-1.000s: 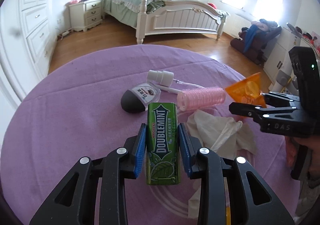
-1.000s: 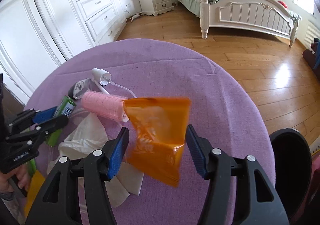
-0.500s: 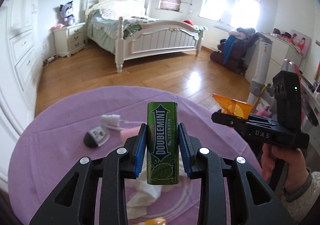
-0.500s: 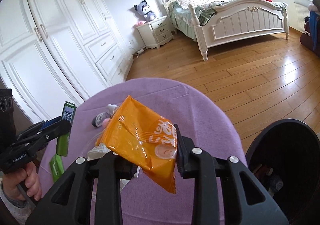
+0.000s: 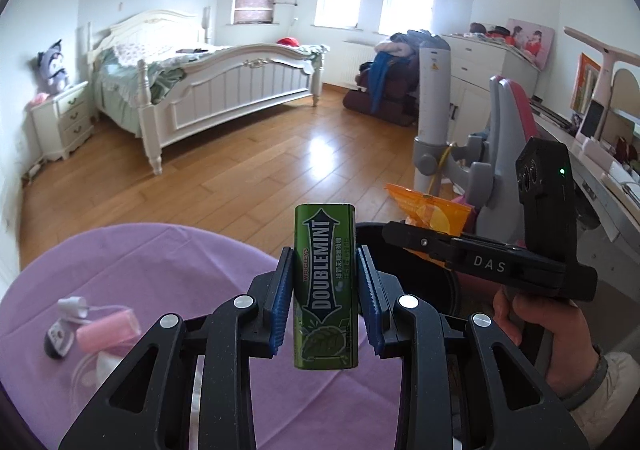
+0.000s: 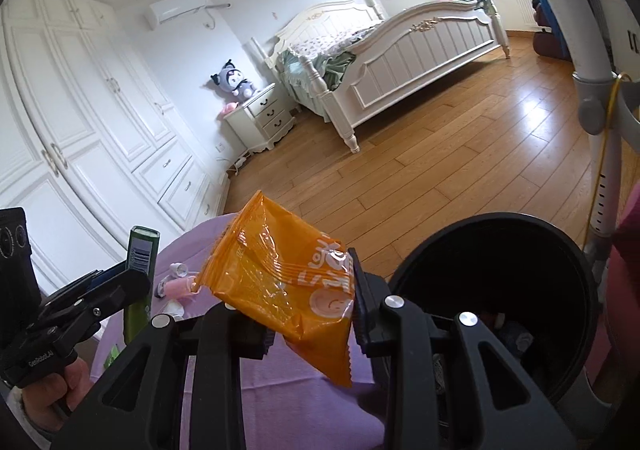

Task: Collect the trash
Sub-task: 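Carry the gum box and orange packet with both tools over the bin, then open both tools to drop the gum box and packet into the bin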

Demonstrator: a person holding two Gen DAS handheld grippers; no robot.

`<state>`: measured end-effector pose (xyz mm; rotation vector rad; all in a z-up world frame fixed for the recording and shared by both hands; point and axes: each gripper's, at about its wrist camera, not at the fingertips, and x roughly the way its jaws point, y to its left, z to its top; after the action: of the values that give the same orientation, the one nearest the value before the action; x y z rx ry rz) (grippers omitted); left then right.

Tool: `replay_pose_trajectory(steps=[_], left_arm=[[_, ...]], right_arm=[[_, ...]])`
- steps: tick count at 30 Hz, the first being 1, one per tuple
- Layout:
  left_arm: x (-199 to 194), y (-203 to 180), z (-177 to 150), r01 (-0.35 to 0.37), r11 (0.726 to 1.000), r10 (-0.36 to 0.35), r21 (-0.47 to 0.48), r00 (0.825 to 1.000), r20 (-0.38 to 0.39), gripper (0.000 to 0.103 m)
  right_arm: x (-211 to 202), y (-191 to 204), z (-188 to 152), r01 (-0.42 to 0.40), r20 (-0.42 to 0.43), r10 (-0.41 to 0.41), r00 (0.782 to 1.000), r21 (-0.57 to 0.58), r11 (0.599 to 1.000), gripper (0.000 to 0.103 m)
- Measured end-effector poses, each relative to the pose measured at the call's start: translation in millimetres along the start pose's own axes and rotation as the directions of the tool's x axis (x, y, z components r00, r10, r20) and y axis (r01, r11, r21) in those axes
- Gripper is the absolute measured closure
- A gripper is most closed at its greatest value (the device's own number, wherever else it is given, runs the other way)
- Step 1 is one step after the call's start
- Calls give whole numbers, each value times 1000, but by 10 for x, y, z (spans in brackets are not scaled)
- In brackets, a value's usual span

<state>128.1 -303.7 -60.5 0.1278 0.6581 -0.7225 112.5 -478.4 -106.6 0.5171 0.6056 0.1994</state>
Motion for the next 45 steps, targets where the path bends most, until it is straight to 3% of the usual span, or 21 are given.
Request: replay_pose_trajectory(steps=[15, 31, 32, 35, 36, 40, 42, 45], left_arm=[[1029, -706, -99, 124, 992, -120, 31, 987, -105, 71], [1327, -845, -126, 118, 992, -111, 35, 981, -158, 71], [1331, -848, -109, 114, 993, -107, 35, 982, -156, 68], [1288, -844, -76, 109, 994, -104, 32, 985, -136, 42], [1265, -841, -64, 105, 994, -100, 34, 987, -128, 41], [1210, -824, -46, 97, 995, -93, 31, 987, -129, 41], [1156, -795, -41, 92, 996, -89, 22, 989, -119, 32], [1053, -738, -33, 81, 997, -79, 15, 992, -103, 31]], right_arm=[[27, -870, -256, 104, -40, -99, 994, 163, 981, 73], [-9, -1216, -450, 132, -74, -118, 990, 228, 965, 69], [-18, -1228, -449, 140, -74, -127, 989, 233, 962, 66], [-84, -1256, -446, 155, -53, -146, 988, 251, 956, 34], [-103, -1260, -443, 158, -48, -151, 987, 256, 954, 29], [-101, -1251, -447, 166, -61, -156, 986, 259, 952, 29], [-95, -1211, -455, 164, -65, -152, 986, 255, 953, 29], [-71, -1099, -465, 157, -74, -143, 987, 236, 959, 29]])
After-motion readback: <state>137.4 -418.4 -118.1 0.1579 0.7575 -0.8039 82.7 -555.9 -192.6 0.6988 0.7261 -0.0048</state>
